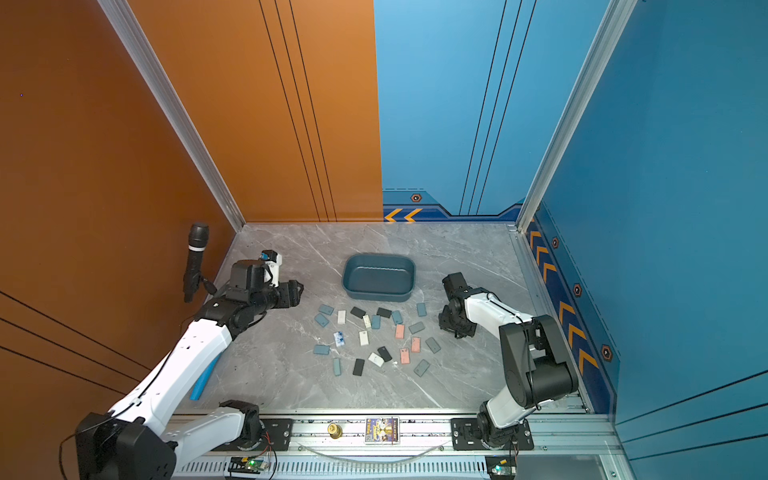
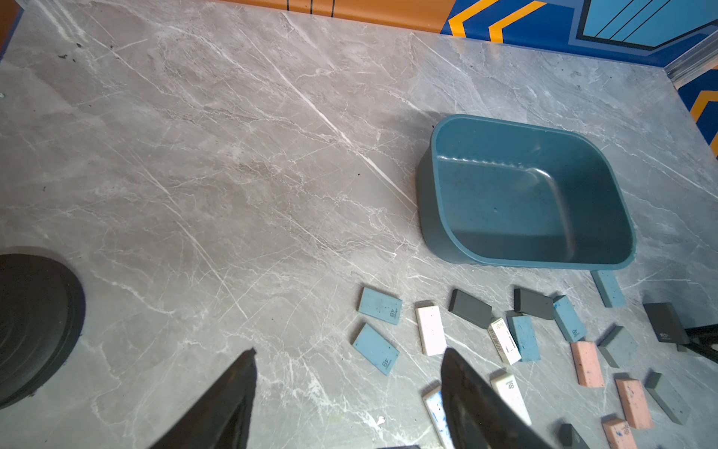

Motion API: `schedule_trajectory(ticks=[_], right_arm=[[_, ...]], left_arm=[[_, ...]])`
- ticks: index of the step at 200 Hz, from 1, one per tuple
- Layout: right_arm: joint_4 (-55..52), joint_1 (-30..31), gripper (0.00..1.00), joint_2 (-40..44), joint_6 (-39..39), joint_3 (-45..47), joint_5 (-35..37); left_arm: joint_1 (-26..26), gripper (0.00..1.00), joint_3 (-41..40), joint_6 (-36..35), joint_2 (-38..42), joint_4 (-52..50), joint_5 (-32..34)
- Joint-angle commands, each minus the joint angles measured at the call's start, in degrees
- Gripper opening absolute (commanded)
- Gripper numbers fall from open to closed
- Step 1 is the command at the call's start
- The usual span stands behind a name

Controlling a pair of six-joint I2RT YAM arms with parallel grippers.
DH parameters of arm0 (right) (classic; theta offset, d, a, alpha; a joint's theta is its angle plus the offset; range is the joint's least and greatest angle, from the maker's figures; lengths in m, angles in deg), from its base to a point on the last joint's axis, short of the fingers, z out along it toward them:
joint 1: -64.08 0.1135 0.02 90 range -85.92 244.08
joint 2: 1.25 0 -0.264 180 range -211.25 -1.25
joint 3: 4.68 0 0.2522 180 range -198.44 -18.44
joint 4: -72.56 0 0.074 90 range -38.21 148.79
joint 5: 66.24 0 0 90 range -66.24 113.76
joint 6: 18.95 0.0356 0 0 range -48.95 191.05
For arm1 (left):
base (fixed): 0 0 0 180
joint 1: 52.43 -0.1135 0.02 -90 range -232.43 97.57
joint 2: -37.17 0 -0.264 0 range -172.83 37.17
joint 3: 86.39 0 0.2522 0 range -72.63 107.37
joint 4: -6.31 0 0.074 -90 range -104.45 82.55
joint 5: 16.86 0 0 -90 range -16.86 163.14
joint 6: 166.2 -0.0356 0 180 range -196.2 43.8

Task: Put the eraser in the storage box
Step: Pick up the eraser from the center of the board, then place the eraser in the storage box.

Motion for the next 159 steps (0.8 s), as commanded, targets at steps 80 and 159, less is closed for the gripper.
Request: schedule_trajectory(ticks=[80, 159], right_arm=[[-11.6, 2.5, 0.25, 5.9, -3.3, -14.7, 1.5], [-19.0, 13.7, 0.24, -12.4, -7.2, -43.6, 2.1]], left_arm=[[0.0, 0.75, 0.6, 0.5, 0.1, -1.3, -0.3], [0.2, 0.75, 0.9, 0.8, 0.4, -1.5, -1.7]])
